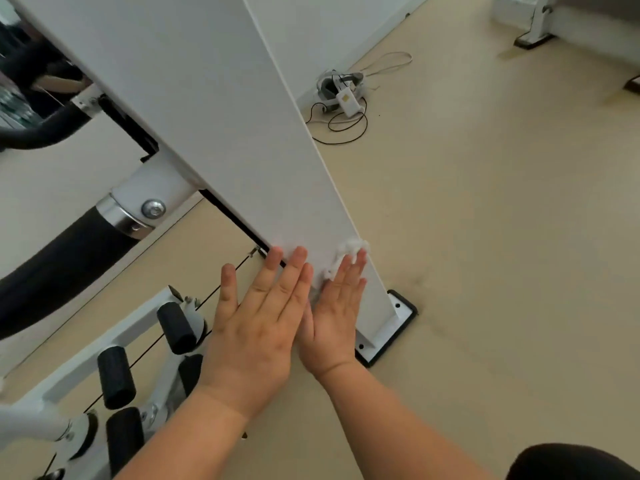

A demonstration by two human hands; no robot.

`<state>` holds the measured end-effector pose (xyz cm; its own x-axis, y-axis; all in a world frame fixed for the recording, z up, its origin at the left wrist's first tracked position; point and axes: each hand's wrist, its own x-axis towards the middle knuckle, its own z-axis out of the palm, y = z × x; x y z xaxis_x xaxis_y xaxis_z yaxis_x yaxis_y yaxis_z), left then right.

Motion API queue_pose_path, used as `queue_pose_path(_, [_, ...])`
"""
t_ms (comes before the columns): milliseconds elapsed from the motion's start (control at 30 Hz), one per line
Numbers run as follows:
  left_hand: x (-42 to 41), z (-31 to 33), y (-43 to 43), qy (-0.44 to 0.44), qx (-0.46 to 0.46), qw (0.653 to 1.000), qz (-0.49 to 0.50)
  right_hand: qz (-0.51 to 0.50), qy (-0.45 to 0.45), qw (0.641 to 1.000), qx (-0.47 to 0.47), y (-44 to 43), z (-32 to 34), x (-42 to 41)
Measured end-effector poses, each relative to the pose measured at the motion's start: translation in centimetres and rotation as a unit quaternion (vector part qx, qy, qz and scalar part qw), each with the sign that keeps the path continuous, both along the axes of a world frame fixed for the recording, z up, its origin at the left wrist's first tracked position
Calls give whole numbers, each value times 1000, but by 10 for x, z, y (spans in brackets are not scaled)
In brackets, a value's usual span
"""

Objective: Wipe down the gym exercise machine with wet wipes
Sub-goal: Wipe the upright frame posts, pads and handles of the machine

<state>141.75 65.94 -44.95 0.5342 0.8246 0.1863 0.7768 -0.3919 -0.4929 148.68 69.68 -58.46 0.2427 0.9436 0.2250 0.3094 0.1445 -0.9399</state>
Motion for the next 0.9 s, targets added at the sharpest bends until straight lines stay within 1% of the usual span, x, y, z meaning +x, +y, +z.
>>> queue_pose_path(33, [0, -2, 0, 6, -6, 1000, 1, 4, 56, 996, -73, -3, -17, 5])
queue_pose_path(100, [4, -5, 3, 18, -11, 1000, 0, 7, 176, 962, -207, -4, -40, 11])
queue_pose_path(133, [7, -6, 4, 23, -11, 1000, -4, 8, 209, 951, -229, -2, -42, 12])
queue_pose_path(167, [10, -8, 6, 26, -11, 1000, -10, 6, 213, 954, -213, -2, -38, 10])
queue_pose_path(233, [17, -12, 8, 38, -17, 999, -15, -2, 170, 977, -128, -6, -18, -2])
queue_pose_path(267, [20, -15, 9, 54, -24, 998, -14, -4, 152, 983, -101, -7, -7, -6])
queue_pose_path(333, [20, -20, 12, 100, -33, 994, -6, -7, 145, 985, -88, -8, -4, -11])
queue_pose_path(367, [17, -23, 13, 118, -43, 992, -1, -16, 165, 980, -114, -6, -14, -11])
queue_pose_path(400, [15, -28, 14, 128, -62, 990, 7, -30, 198, 964, -173, -2, -29, -9])
queue_pose_path(433, [16, -31, 13, 142, -87, 986, 16, -50, 254, 930, -262, 5, -45, -5])
queue_pose_path(467, [21, -34, 11, 169, -110, 979, 22, -76, 330, 871, -356, 12, -61, -1])
queue_pose_path(500, [29, -36, 11, 199, -138, 970, 36, -102, 396, 807, -427, 18, -77, 1])
queue_pose_path(533, [35, -38, 10, 224, -166, 959, 57, -119, 437, 765, -457, 24, -91, 1])
queue_pose_path(567, [39, -42, 8, 252, -193, 945, 76, -125, 449, 755, -462, 25, -98, 2])
queue_pose_path(600, [44, -46, 9, 263, -217, 935, 100, -115, 439, 768, -451, 25, -101, 4])
queue_pose_path(633, [46, -49, 10, 266, -229, 929, 120, -106, 413, 801, -420, 23, -100, 5])
queue_pose_path(700, [46, -54, 12, 274, -232, 923, 136, -77, 343, 881, -317, 12, -90, 7])
queue_pose_path(733, [46, -56, 13, 270, -231, 924, 138, -59, 313, 911, -262, 8, -87, 8])
queue_pose_path(767, [46, -56, 13, 267, -231, 925, 141, -55, 300, 924, -230, 9, -85, 10])
queue_pose_path(800, [46, -55, 12, 265, -233, 925, 143, -59, 309, 924, -219, 14, -86, 12])
queue_pose_path(833, [48, -52, 11, 264, -238, 923, 148, -71, 328, 915, -226, 19, -91, 13])
queue_pose_path(867, [50, -51, 10, 267, -244, 920, 151, -83, 358, 895, -255, 23, -97, 17])
queue_pose_path(900, [53, -51, 9, 271, -251, 917, 154, -90, 394, 861, -308, 26, -106, 23])
